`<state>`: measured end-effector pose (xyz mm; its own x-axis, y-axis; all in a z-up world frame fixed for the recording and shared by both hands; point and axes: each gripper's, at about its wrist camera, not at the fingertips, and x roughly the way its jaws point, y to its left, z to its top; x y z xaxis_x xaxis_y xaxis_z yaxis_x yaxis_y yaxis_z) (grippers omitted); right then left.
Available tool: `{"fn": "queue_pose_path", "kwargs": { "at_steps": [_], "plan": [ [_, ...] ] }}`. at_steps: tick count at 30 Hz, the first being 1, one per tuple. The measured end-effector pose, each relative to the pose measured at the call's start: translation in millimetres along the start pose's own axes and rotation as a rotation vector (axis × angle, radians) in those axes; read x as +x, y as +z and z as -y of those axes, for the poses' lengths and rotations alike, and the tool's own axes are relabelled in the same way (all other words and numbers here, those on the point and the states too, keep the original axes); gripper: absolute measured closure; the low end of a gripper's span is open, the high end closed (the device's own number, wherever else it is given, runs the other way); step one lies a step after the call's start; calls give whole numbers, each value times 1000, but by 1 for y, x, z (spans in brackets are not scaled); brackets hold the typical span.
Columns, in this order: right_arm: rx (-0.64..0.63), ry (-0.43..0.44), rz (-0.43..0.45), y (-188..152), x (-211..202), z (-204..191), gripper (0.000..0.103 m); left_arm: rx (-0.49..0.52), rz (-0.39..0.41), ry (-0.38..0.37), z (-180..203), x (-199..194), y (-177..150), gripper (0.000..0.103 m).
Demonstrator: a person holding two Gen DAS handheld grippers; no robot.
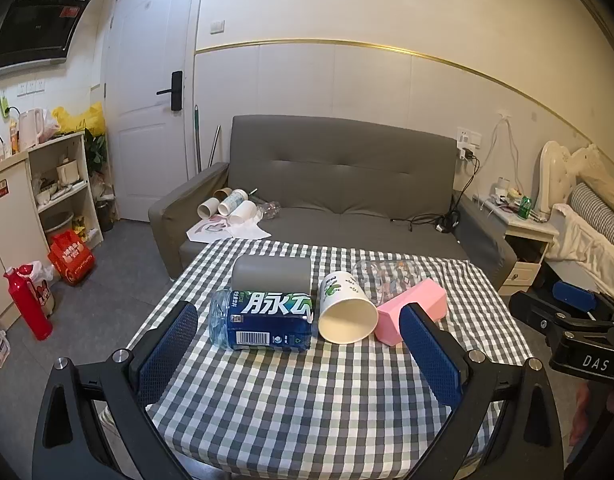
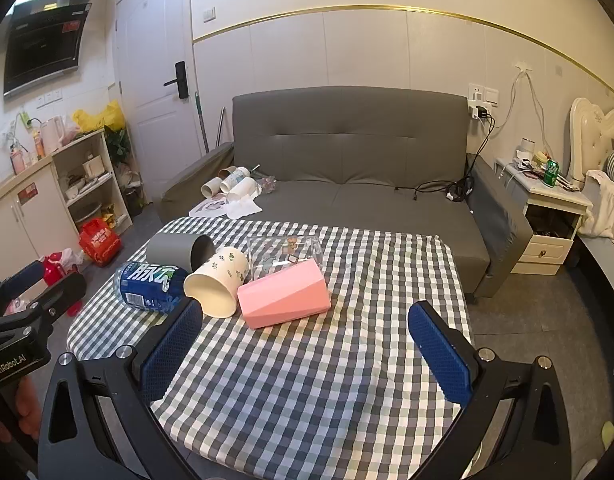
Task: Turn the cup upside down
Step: 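Move the left tool toward the pink hexagonal cup lying on its side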
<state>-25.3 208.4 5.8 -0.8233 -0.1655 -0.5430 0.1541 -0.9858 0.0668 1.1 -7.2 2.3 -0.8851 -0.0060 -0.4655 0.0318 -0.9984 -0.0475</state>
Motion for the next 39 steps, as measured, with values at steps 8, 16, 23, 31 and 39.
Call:
{"fn": "queue_pose_path", "kwargs": {
  "at_steps": [8, 16, 23, 31, 39],
  "plan": [
    [1, -1, -2, -1, 0, 0, 0, 12, 2, -6, 2, -2, -1, 0],
    [4, -1, -7, -2, 1, -1, 0, 13, -2, -10, 3, -1, -2, 0],
    [3, -2, -12, -2, 2, 0, 0, 11, -7, -11, 4, -1, -2, 0],
    [4, -1, -21, -2, 3, -1, 0, -3, -26, -4, 0, 3, -2, 0],
    [15, -4, -23, 0, 4, 2, 0, 5, -33, -12, 3, 4, -2, 0]
  ]
}}
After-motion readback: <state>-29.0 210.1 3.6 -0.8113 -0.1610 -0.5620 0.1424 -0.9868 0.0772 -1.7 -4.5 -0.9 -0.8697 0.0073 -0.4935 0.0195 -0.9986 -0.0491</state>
